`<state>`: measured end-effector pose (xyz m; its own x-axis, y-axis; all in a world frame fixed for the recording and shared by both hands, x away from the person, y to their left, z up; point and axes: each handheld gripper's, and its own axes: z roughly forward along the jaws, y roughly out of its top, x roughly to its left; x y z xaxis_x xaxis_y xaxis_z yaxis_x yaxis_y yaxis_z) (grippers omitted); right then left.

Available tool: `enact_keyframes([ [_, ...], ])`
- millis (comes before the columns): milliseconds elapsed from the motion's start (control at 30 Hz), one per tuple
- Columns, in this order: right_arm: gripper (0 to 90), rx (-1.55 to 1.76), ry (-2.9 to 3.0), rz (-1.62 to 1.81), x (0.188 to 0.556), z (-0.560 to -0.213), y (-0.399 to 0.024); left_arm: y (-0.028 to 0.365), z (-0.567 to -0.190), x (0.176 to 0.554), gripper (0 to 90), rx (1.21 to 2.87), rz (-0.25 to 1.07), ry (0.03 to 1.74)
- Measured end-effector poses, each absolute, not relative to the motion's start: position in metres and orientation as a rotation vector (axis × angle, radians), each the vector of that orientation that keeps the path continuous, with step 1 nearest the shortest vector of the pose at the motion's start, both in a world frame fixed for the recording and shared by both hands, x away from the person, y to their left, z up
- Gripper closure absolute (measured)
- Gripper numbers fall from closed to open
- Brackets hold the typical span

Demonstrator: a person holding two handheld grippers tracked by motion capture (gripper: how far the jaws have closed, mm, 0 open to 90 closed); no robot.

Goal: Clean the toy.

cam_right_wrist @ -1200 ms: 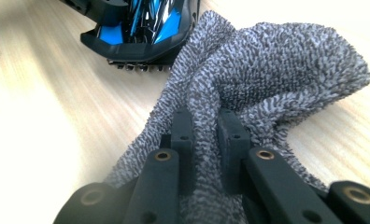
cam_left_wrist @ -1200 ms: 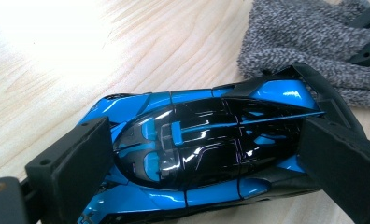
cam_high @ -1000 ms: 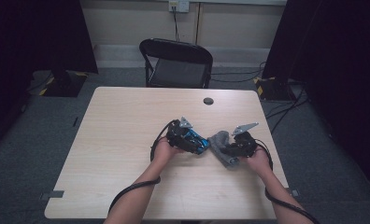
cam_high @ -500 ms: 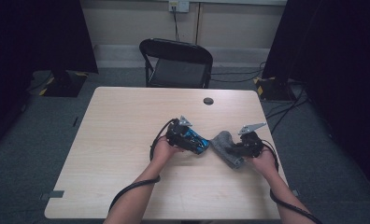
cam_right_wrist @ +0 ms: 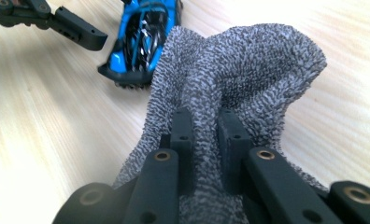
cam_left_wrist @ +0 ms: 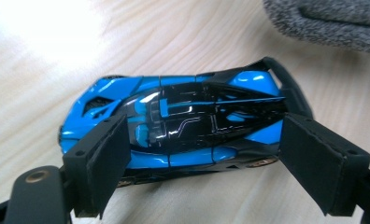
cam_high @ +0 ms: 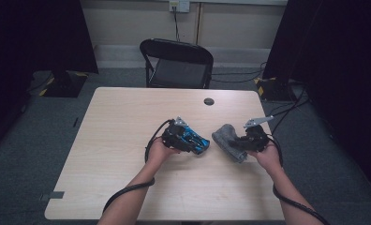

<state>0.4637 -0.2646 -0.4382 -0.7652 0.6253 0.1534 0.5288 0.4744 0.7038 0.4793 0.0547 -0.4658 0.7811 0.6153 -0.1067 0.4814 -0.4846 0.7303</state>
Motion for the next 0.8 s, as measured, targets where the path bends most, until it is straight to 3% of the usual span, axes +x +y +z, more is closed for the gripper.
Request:
enact_keyframes([
  [800, 79.5, 0.863, 2.636, 1.211, 0.477, -0.400, -0.210, 0.116, -0.443, 0.446, 20.4, 2.149, 0.268, 0.814],
])
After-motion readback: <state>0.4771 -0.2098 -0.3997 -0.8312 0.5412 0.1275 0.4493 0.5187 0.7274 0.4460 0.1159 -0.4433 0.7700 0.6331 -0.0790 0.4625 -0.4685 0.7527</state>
